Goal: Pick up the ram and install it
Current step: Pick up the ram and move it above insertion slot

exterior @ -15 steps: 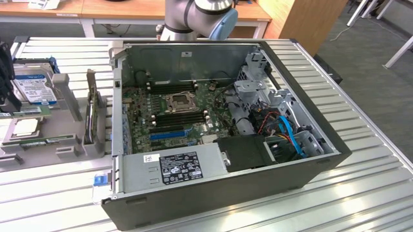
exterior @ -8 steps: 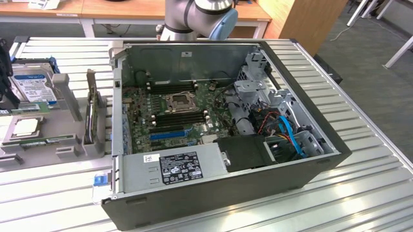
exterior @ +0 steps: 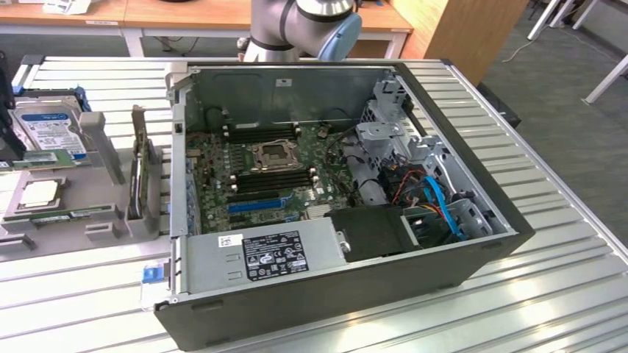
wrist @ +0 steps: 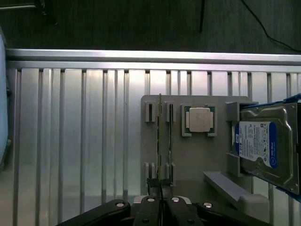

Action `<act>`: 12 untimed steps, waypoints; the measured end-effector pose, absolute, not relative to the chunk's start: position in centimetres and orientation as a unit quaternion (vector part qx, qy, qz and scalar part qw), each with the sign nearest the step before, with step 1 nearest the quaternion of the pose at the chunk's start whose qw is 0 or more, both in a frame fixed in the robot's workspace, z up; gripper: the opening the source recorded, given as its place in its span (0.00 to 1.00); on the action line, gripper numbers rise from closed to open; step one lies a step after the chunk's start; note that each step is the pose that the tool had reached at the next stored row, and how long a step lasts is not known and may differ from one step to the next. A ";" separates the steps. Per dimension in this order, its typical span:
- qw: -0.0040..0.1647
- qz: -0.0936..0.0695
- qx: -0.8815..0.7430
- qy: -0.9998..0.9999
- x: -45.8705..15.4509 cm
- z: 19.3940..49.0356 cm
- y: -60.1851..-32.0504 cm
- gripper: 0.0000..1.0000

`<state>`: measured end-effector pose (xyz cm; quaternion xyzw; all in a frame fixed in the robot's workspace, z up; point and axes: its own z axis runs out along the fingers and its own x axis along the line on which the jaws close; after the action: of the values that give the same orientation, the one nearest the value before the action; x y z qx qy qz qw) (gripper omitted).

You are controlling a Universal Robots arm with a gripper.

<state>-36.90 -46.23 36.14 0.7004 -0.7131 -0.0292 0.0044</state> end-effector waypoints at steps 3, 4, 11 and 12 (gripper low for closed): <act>0.004 -0.029 0.700 -0.713 -36.9 36.5 -46.2 0.11; 0.004 -0.029 0.700 -0.713 -36.9 36.6 -46.2 0.11; 0.004 -0.029 0.700 -0.713 -36.9 37.3 -46.2 0.11; 0.004 -0.029 0.700 -0.713 -36.9 37.4 -46.2 0.11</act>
<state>-36.87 -46.23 37.42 0.7004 -0.7131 -0.0292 0.0043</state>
